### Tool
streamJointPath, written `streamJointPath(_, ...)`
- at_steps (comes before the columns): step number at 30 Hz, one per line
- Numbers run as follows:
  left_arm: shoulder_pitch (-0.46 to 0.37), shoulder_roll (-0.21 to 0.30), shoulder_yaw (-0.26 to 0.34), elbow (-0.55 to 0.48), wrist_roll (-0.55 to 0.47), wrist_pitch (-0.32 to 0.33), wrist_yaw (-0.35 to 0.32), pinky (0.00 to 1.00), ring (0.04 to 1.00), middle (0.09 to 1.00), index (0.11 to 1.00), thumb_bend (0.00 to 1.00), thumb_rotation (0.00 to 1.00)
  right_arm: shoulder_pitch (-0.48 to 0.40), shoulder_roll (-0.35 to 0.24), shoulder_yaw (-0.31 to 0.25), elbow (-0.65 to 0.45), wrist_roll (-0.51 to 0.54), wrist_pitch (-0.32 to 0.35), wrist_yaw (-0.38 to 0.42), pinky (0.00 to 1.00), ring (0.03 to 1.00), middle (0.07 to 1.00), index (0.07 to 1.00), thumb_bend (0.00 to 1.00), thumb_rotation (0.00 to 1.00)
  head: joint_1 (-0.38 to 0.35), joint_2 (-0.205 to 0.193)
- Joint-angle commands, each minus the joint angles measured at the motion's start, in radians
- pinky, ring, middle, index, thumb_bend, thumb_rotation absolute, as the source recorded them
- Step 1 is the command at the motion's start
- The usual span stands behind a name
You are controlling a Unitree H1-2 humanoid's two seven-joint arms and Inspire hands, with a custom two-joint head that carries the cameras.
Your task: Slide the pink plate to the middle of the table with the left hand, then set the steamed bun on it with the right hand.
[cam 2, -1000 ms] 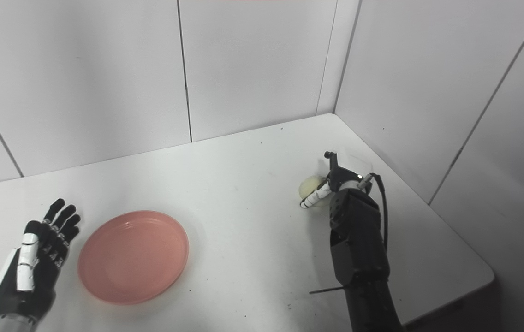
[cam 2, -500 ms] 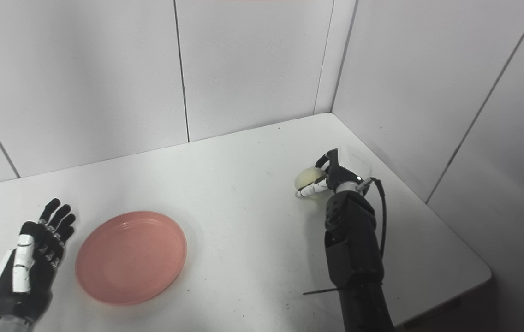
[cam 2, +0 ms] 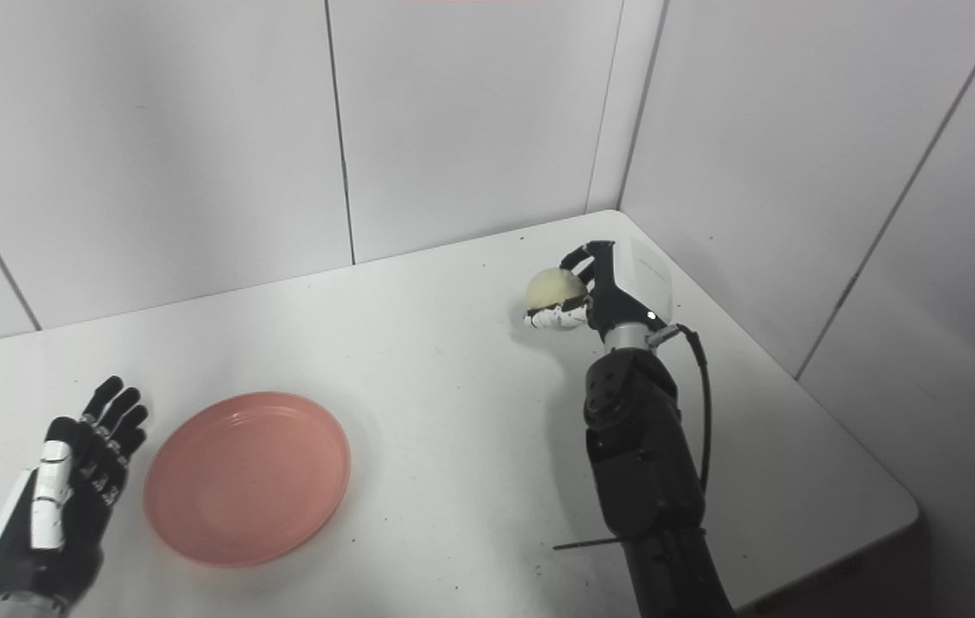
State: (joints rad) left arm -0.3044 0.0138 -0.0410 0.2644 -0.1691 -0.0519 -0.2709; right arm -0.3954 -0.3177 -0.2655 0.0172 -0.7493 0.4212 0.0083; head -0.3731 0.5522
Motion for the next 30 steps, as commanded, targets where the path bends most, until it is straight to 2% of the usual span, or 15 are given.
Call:
streamJointPath(1,0.032,-0.021,-0.013,-0.003,0.001,0.003,0.006,1.00,0.979,0.970,0.935,0.64,1.00,-0.014,-0.025,0.022,-0.056,0.044,-0.059,-0.027,0.33,0.406,0.482,0.488,0.52,0.00,0.001,0.002)
streamJointPath(2,0.035,-0.026,-0.019,-0.010,0.011,0.005,0.013,1.00,0.980,0.971,0.937,0.64,1.00,-0.009,-0.022,0.035,-0.079,0.065,-0.061,-0.021,0.32,0.403,0.482,0.487,0.52,0.00,0.044,0.007)
streamJointPath(3,0.037,-0.029,-0.023,-0.015,0.019,0.006,0.018,1.00,0.979,0.973,0.941,0.63,1.00,-0.006,-0.021,0.046,-0.095,0.081,-0.062,-0.018,0.32,0.394,0.482,0.487,0.52,0.00,0.044,0.007)
streamJointPath(4,0.038,-0.034,-0.028,-0.016,0.028,0.004,0.025,1.00,0.978,0.974,0.944,0.63,1.00,0.000,-0.021,0.062,-0.115,0.095,-0.068,-0.013,0.32,0.390,0.482,0.486,0.52,0.00,0.089,0.012)
streamJointPath(5,0.039,-0.037,-0.032,-0.016,0.034,0.003,0.029,1.00,0.978,0.973,0.945,0.64,1.00,0.003,-0.022,0.075,-0.127,0.106,-0.071,-0.010,0.31,0.394,0.497,0.472,0.52,0.00,0.089,0.012)
streamJointPath(6,0.040,-0.045,-0.035,-0.017,0.037,0.008,0.036,1.00,0.978,0.973,0.946,0.64,1.00,0.009,-0.020,0.086,-0.145,0.130,-0.082,-0.003,0.31,0.395,0.501,0.467,0.52,0.00,0.147,0.015)
streamJointPath(7,0.041,-0.050,-0.038,-0.017,0.039,0.012,0.041,1.00,0.979,0.973,0.947,0.65,1.00,0.014,-0.021,0.095,-0.156,0.149,-0.088,0.000,0.31,0.397,0.509,0.460,0.52,0.00,0.147,0.015)
streamJointPath(8,0.039,-0.057,-0.041,-0.004,0.049,0.000,0.050,1.00,0.976,0.971,0.947,0.66,1.00,0.019,-0.018,0.113,-0.177,0.161,-0.091,0.011,0.30,0.383,0.500,0.468,0.52,0.00,0.192,0.017)
streamJointPath(9,0.037,-0.062,-0.044,0.007,0.057,-0.009,0.057,1.00,0.972,0.969,0.946,0.67,1.00,0.022,-0.018,0.127,-0.192,0.169,-0.090,0.016,0.28,0.366,0.488,0.479,0.52,0.00,0.192,0.017)
streamJointPath(11,0.034,-0.076,-0.051,0.033,0.079,-0.041,0.077,1.00,0.966,0.966,0.946,0.68,1.00,0.034,-0.017,0.170,-0.238,0.169,-0.073,0.042,0.27,0.349,0.472,0.493,0.52,0.00,0.258,0.017)
streamJointPath(15,0.030,-0.101,-0.057,0.063,0.084,-0.060,0.085,1.00,0.980,0.979,0.963,0.69,1.00,0.052,-0.012,0.208,-0.290,0.207,-0.078,0.067,0.29,0.358,0.464,0.502,0.52,0.00,0.336,0.017)
streamJointPath(18,0.025,-0.116,-0.059,0.090,0.094,-0.086,0.094,1.00,0.983,0.979,0.967,0.68,1.00,0.066,0.000,0.239,-0.309,0.227,-0.107,0.062,0.30,0.361,0.467,0.500,0.52,0.00,0.361,0.016)
streamJointPath(22,0.019,-0.128,-0.068,0.110,0.125,-0.108,0.115,1.00,0.969,0.967,0.951,0.66,1.00,0.087,0.005,0.279,-0.291,0.252,-0.216,0.031,0.27,0.335,0.458,0.505,0.52,0.00,0.387,0.023)
streamJointPath(24,0.014,-0.133,-0.069,0.125,0.137,-0.122,0.124,1.00,0.962,0.958,0.940,0.66,1.00,0.097,0.018,0.307,-0.286,0.231,-0.256,0.007,0.26,0.326,0.455,0.504,0.52,0.00,0.392,0.025)
streamJointPath(30,0.011,-0.144,-0.070,0.132,0.152,-0.131,0.134,1.00,0.950,0.949,0.936,0.64,1.00,0.128,0.082,0.380,-0.288,0.201,-0.345,-0.039,0.16,0.235,0.420,0.512,0.52,0.00,0.401,0.031)
